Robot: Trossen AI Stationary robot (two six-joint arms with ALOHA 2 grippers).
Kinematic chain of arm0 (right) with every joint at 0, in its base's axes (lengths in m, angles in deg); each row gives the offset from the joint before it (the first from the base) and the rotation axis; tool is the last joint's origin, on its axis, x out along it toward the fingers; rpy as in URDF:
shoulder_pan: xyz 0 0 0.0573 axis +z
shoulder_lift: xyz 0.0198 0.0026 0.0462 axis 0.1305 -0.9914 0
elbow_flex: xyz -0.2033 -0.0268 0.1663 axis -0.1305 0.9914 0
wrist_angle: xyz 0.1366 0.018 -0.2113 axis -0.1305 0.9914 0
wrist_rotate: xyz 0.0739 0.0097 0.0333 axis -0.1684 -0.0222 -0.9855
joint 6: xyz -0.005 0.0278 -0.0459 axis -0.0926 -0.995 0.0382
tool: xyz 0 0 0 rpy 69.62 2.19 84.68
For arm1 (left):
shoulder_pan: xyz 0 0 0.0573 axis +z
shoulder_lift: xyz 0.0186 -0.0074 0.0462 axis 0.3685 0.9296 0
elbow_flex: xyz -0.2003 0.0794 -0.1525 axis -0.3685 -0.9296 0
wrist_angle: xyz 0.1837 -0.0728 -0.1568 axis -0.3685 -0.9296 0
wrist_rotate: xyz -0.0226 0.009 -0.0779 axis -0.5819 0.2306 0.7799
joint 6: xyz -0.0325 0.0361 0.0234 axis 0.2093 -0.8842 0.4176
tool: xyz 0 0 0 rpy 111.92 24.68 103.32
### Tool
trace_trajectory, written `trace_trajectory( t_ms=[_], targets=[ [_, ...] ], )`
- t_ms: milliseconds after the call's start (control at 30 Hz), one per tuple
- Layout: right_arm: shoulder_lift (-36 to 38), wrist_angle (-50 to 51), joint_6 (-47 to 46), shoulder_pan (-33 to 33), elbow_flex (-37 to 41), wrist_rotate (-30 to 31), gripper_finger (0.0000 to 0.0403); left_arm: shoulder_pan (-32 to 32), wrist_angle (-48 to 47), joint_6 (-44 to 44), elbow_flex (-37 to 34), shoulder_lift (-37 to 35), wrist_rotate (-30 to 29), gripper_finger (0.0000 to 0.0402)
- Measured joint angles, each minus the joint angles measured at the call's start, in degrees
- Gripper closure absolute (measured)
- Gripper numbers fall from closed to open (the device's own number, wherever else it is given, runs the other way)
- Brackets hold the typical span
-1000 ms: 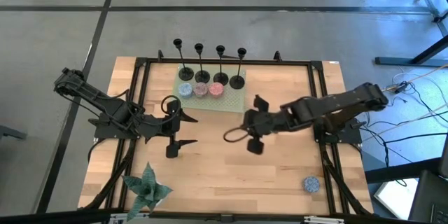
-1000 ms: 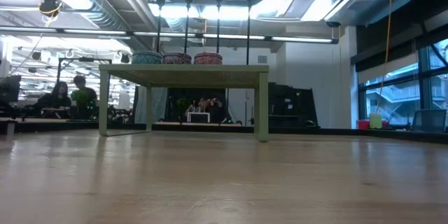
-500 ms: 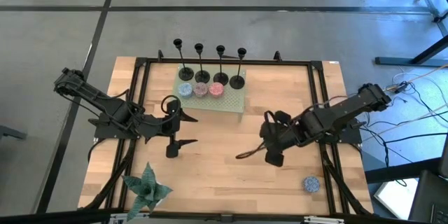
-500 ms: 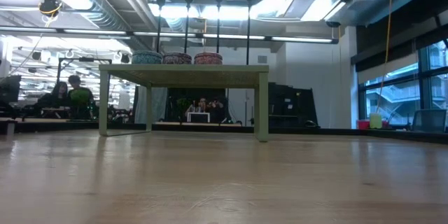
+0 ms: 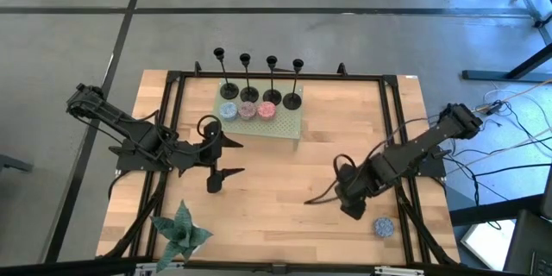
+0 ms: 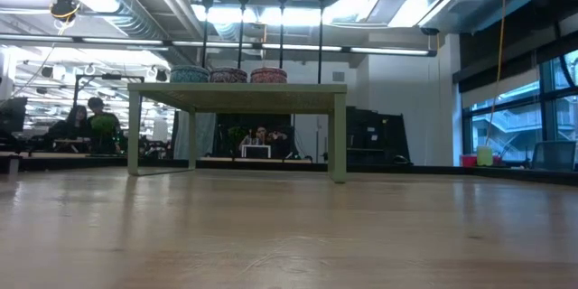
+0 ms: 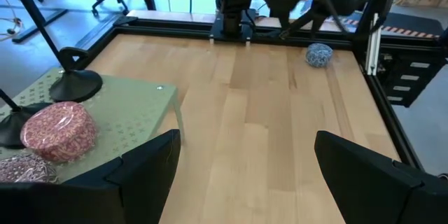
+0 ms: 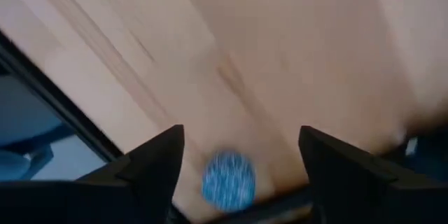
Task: Pick & Place candle stick holders
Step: Put the blue candle on the shelf aligned with the other candles
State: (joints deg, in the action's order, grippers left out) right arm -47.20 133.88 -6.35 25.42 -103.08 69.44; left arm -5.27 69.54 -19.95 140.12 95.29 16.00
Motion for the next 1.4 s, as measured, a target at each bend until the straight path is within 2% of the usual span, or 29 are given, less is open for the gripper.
trace_trajectory(
  t_ms=[167, 367, 700, 1000, 1400],
  targets=[
    [-0.02, -2.93, -10.33, 3.54, 7.24, -11.04, 0.0105, 0.00, 0.00, 0.00, 0.00, 0.00, -0.01, 0.0074],
    [-0.02, -13.83, -14.79, 7.50, 15.65, -18.87, 0.0104, 0.00, 0.00, -0.43, 0.00, 0.00, -0.22, 0.0074],
    [-0.02, -19.29, -16.52, 11.21, 20.42, -19.03, 0.0104, -0.02, 0.00, -0.48, 0.00, 0.00, -1.32, 0.0074],
    [-0.04, -28.21, -18.84, 13.33, 24.63, -19.09, 0.0104, 0.00, 0.00, -0.46, 0.00, 0.00, -1.32, 0.0074],
    [-0.04, -29.10, -20.73, 15.01, 25.76, -19.02, 0.0104, 0.00, 0.02, -0.44, 0.00, 0.00, -1.37, 0.0074]
  ],
)
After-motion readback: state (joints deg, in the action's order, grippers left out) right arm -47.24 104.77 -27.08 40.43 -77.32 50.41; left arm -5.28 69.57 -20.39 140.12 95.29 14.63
